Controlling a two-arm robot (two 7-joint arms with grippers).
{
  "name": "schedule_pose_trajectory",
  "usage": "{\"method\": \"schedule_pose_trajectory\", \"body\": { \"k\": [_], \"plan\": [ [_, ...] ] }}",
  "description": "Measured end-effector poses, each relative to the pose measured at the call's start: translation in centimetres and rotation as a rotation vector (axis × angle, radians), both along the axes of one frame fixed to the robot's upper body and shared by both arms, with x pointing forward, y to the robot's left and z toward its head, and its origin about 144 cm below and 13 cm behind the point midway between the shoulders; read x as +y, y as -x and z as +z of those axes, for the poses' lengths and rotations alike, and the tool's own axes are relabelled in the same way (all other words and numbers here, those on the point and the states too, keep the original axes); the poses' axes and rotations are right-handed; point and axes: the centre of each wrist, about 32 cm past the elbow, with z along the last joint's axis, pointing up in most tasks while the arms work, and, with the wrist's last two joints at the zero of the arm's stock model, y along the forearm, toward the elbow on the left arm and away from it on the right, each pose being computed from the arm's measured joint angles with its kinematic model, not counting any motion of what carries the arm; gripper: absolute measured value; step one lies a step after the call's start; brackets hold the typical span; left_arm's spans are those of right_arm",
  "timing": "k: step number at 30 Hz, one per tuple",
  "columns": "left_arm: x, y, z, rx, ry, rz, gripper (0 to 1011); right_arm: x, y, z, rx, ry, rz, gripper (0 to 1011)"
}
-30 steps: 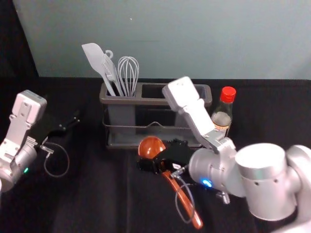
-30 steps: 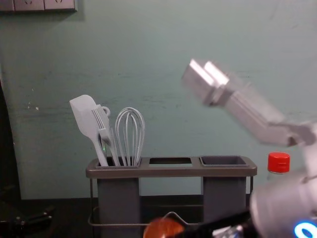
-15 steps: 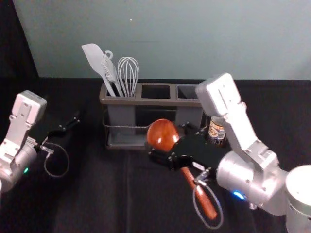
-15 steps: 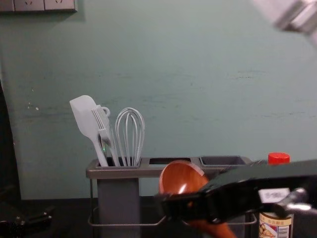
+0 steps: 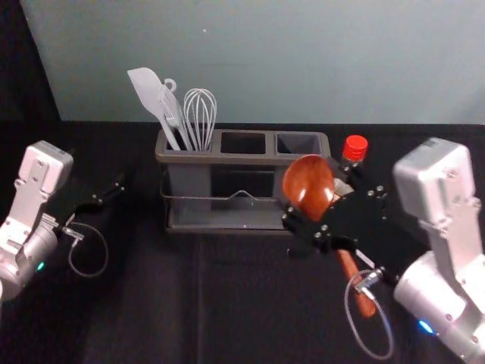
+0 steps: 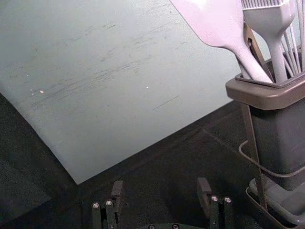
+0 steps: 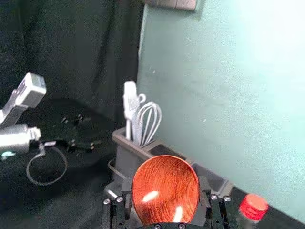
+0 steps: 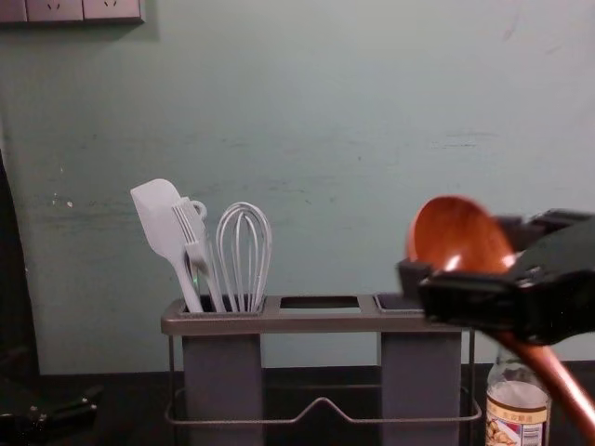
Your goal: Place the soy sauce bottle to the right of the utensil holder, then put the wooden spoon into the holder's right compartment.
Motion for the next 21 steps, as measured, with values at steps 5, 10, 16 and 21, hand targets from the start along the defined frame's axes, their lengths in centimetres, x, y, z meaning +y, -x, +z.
{"method": "schedule_pose_trajectory", "body": {
  "k": [5,10,16,21],
  "plan": [
    [0.0,0.0,0.0,0.000,0.000,0.000,1000,-1.0,0.6,-0.7,-0.067,-0.047,-0.008,836],
    [0.0,0.0,0.0,0.000,0.000,0.000,1000,-1.4,0.6,-1.1,-0.057,-0.078,-0.014,836],
    [0.0,0.0,0.0,0.000,0.000,0.000,1000,-1.4,0.6,-1.1,-0.052,-0.079,-0.015,836],
    [0.0,0.0,0.0,0.000,0.000,0.000,1000,-1.4,0.6,-1.1,-0.053,-0.077,-0.015,836]
  ]
}}
